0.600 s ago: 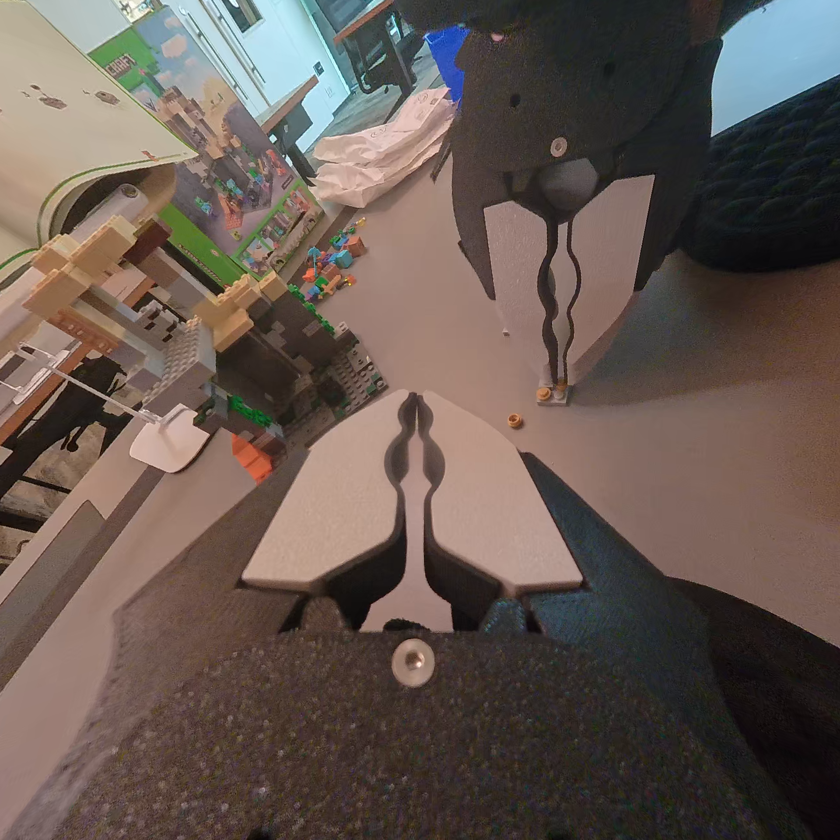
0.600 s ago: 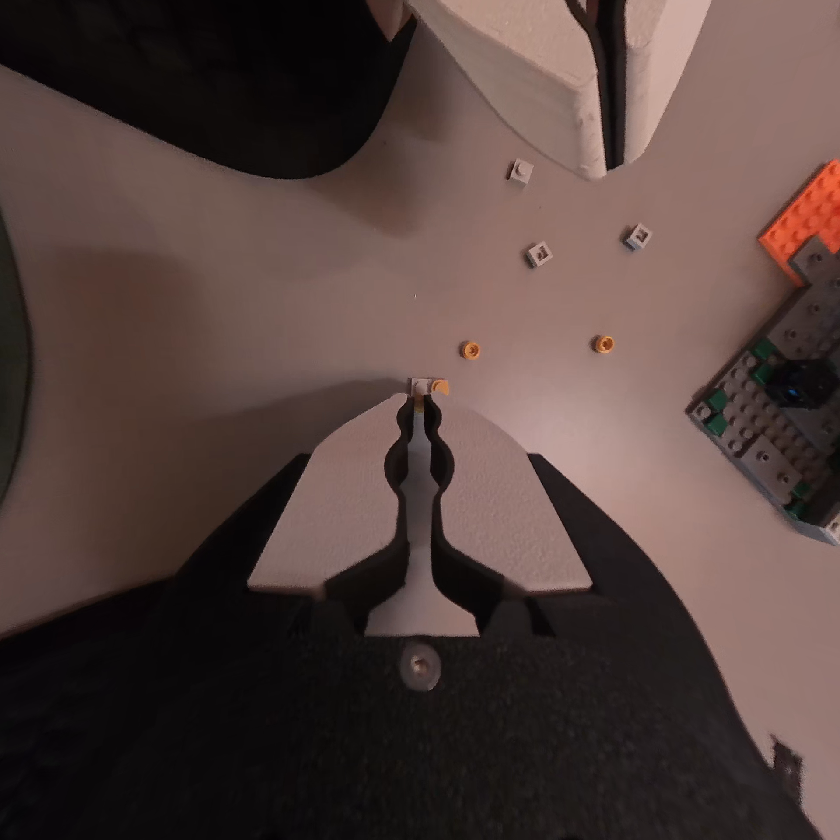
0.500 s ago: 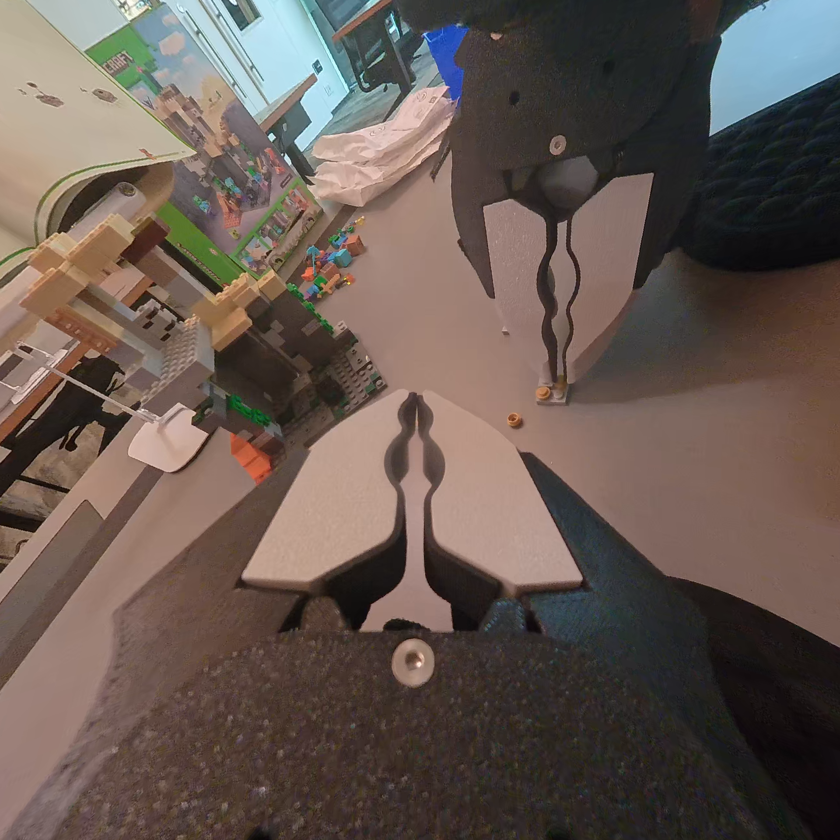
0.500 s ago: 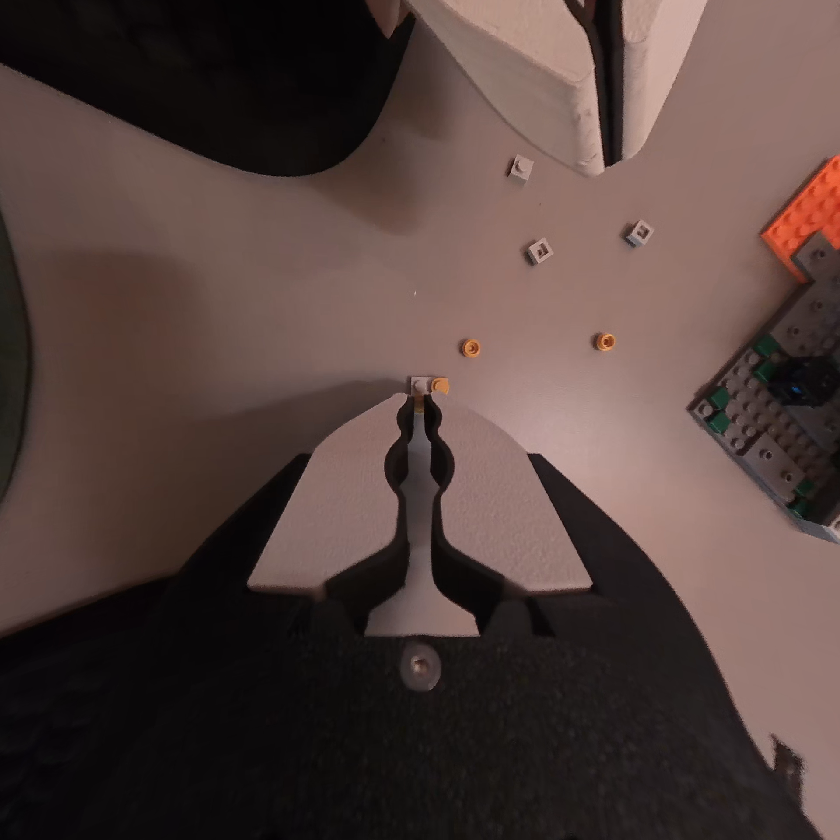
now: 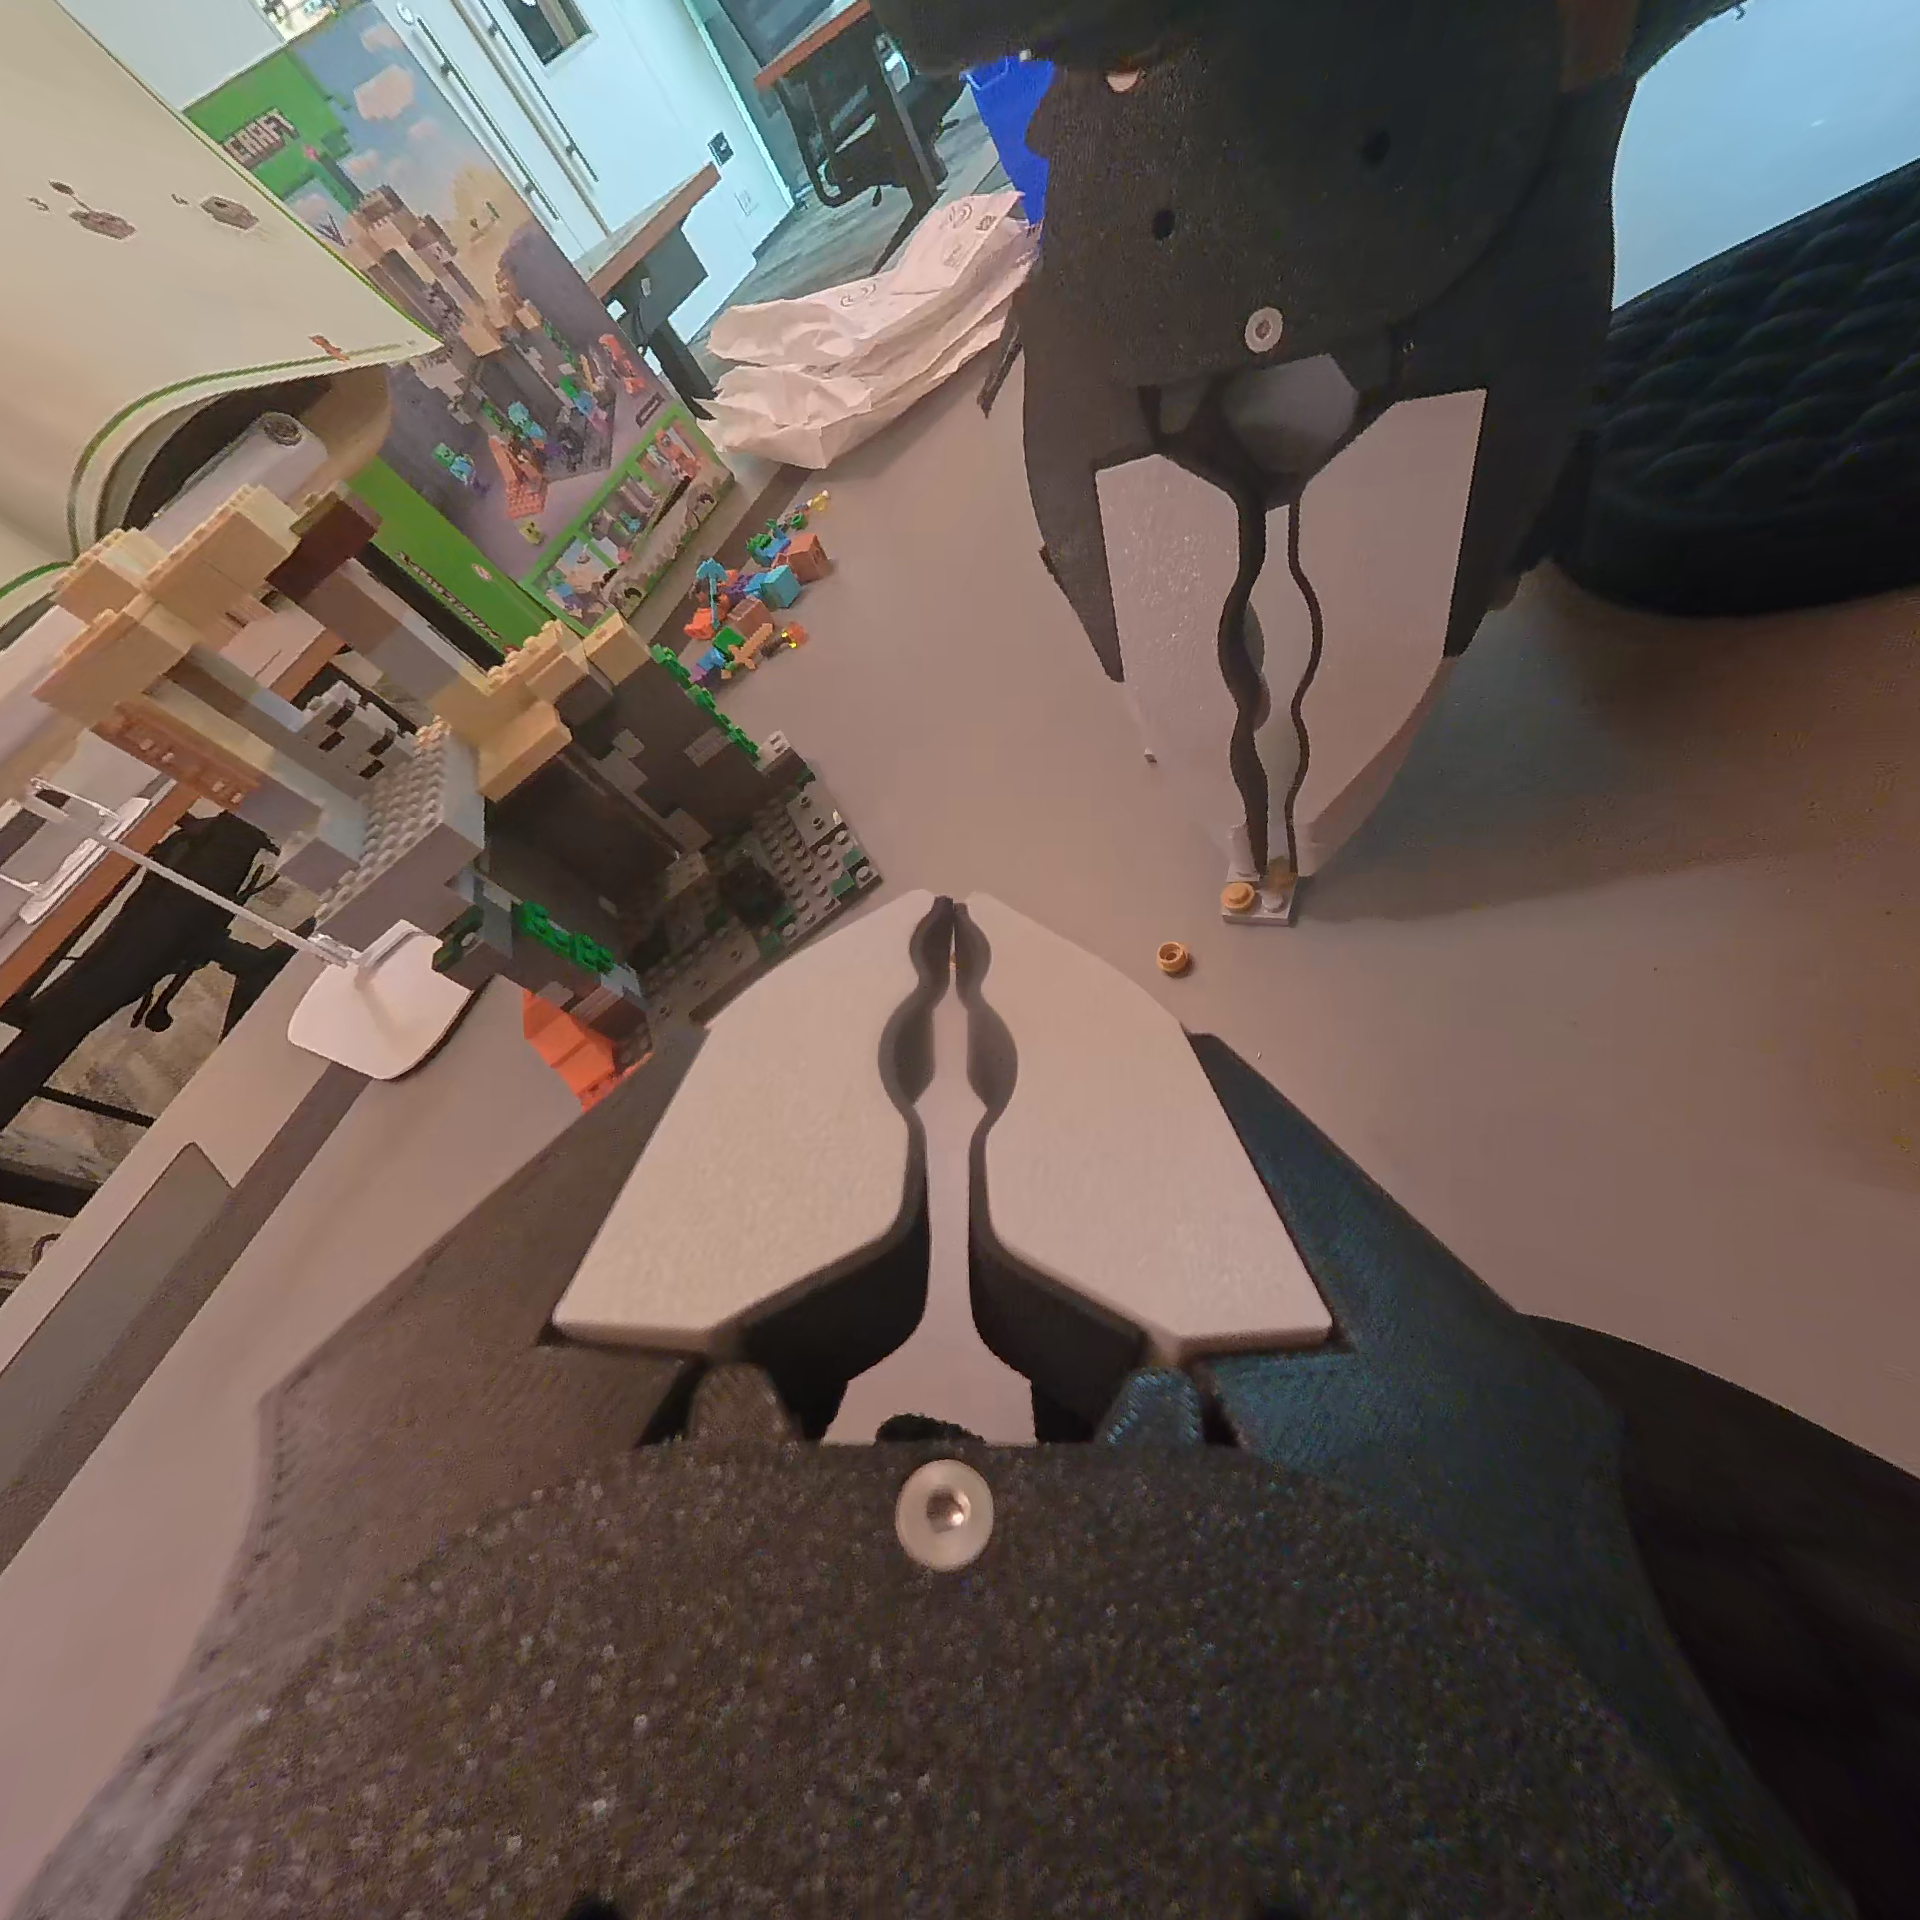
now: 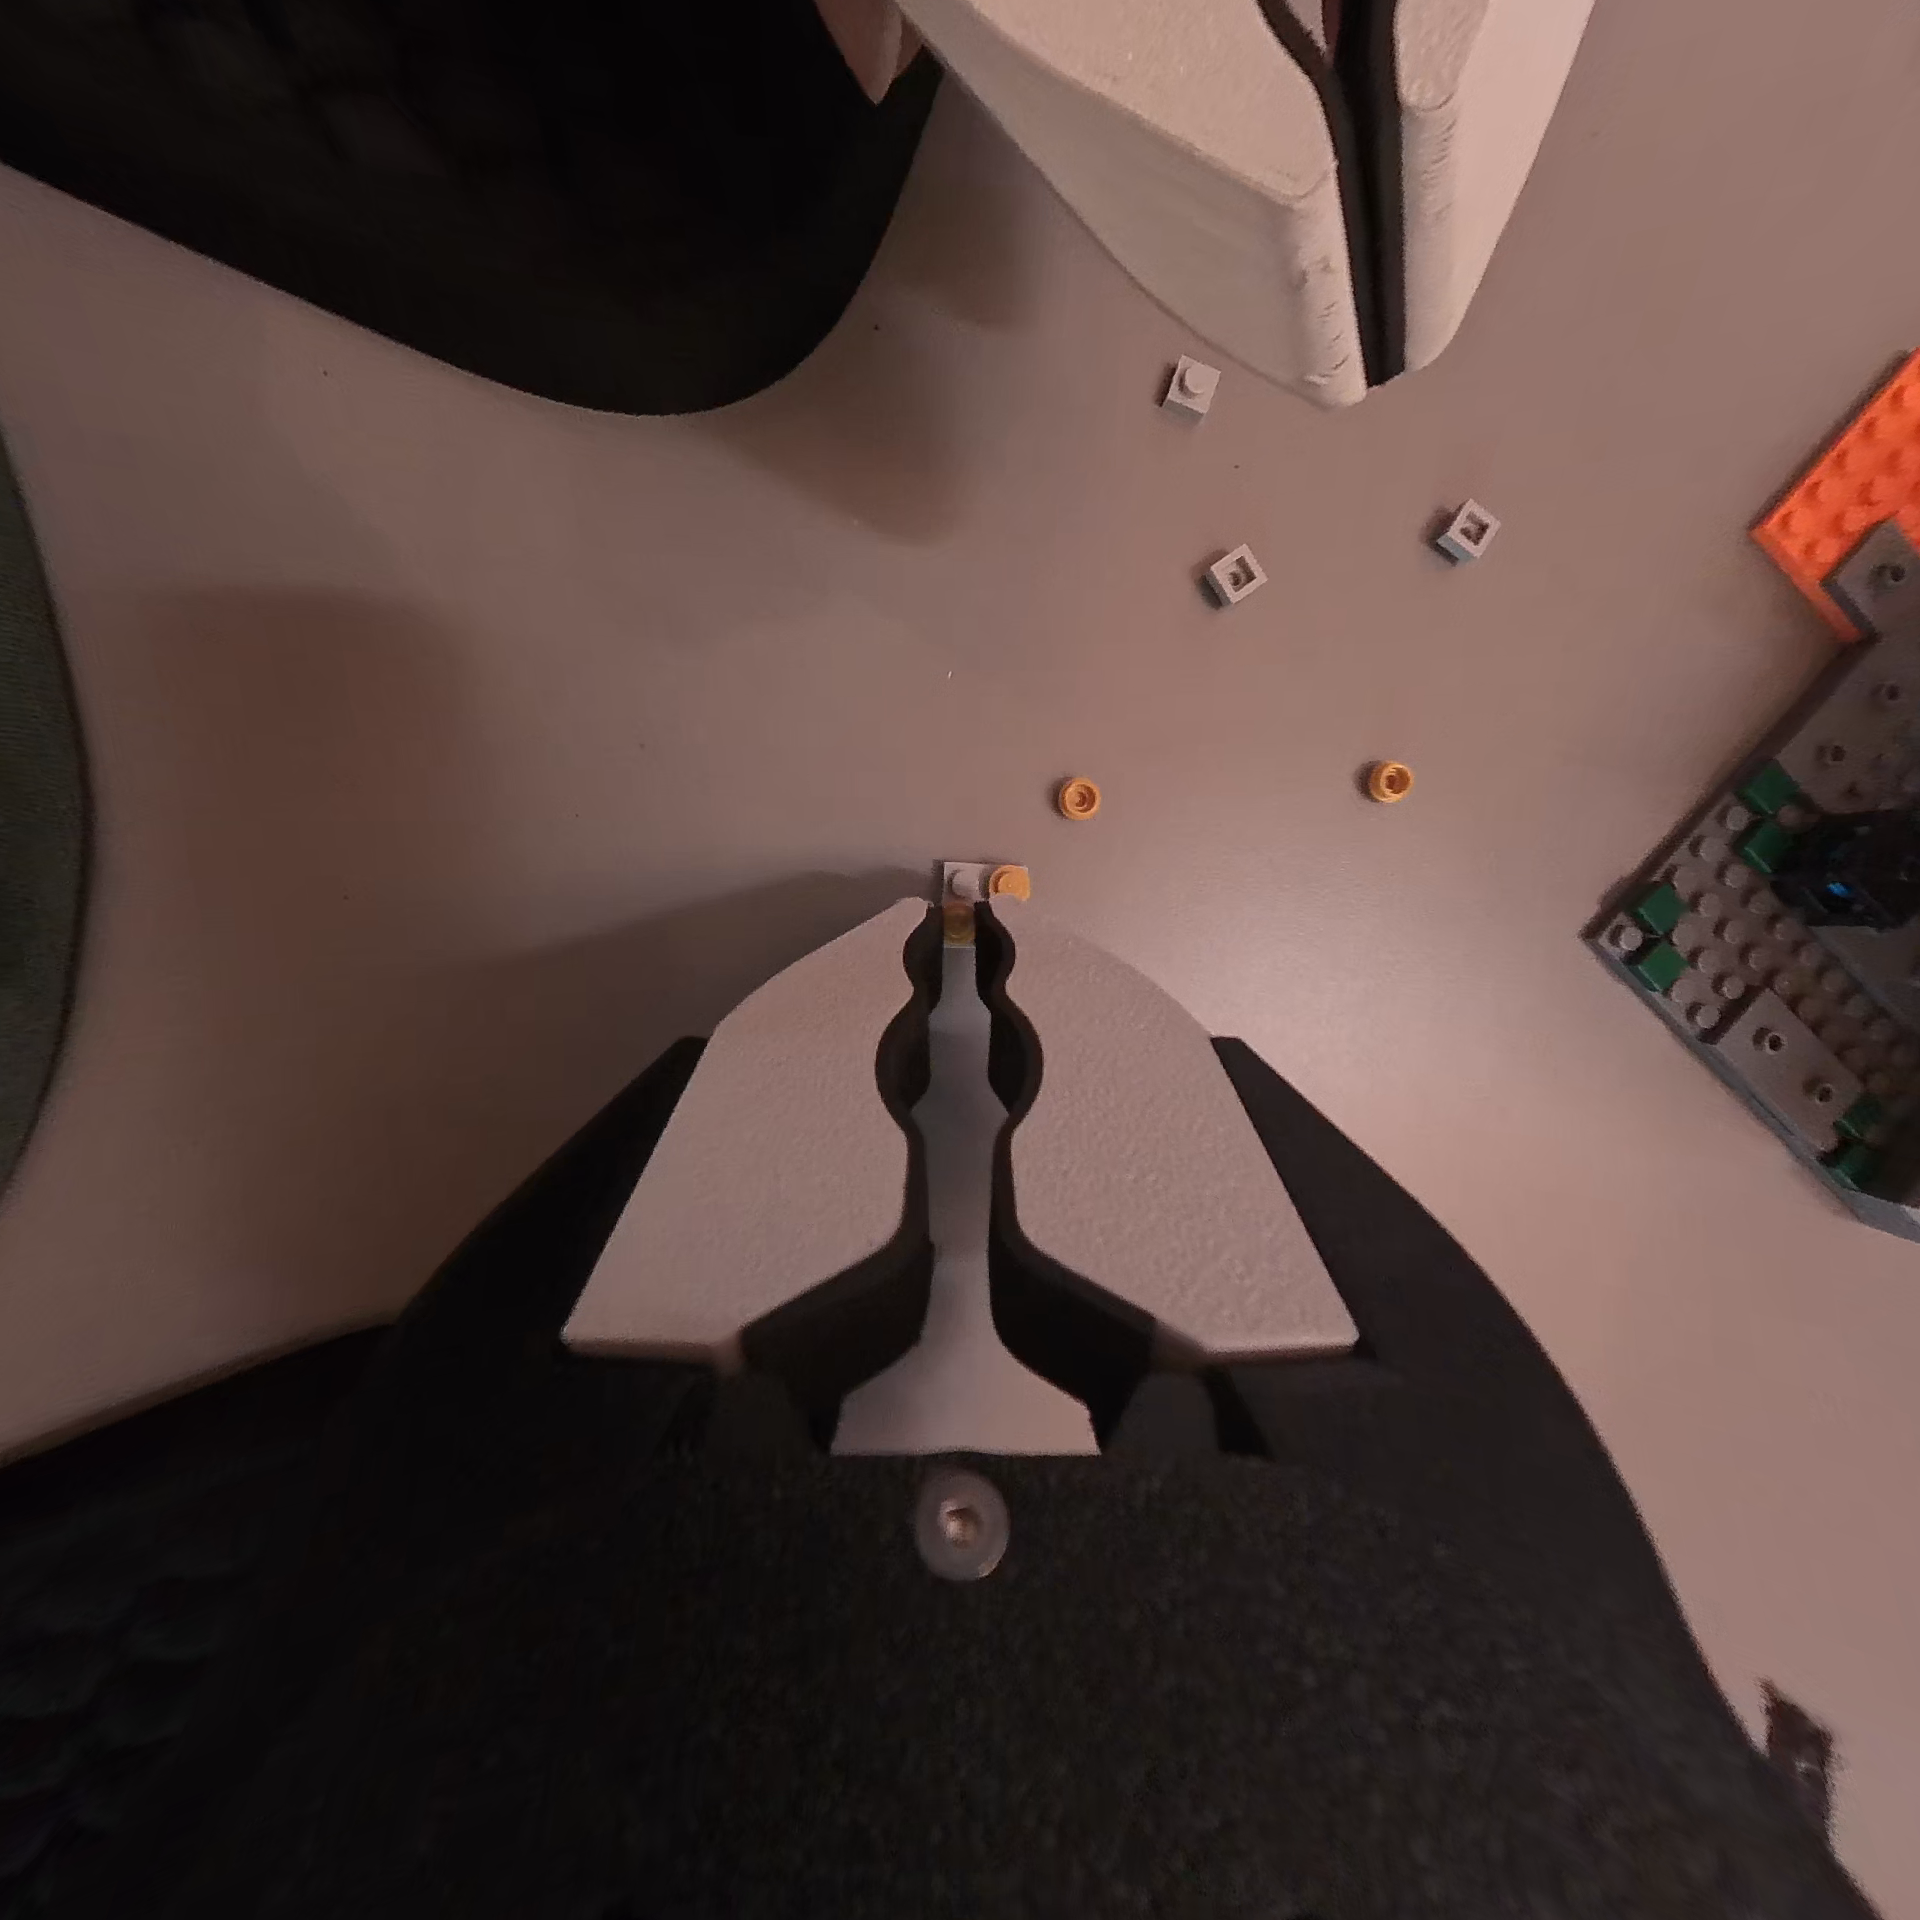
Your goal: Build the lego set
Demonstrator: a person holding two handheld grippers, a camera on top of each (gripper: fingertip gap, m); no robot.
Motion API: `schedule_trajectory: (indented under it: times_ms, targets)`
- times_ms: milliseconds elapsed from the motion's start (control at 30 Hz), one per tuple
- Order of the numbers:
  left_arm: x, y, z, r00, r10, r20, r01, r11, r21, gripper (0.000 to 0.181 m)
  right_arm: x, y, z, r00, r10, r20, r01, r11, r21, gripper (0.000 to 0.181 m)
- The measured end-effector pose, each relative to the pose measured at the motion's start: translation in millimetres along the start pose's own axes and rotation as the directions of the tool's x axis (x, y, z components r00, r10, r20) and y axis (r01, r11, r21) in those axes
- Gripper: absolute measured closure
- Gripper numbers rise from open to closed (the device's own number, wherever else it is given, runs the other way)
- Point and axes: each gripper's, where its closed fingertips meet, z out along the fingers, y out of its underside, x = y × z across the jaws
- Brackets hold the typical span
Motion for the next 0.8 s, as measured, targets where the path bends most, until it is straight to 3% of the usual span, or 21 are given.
schedule_trajectory:
  times_ms: [800]
  targets:
    - [2.6, 1.8, 1.3, 1.000, 0.001, -0.011, -0.001, 1.000, -0.007, 0.181, 5.0, 2.0, -3.8, 1.000, 0.019, -0.020, -0.019, 1.000, 0.011, 0.174]
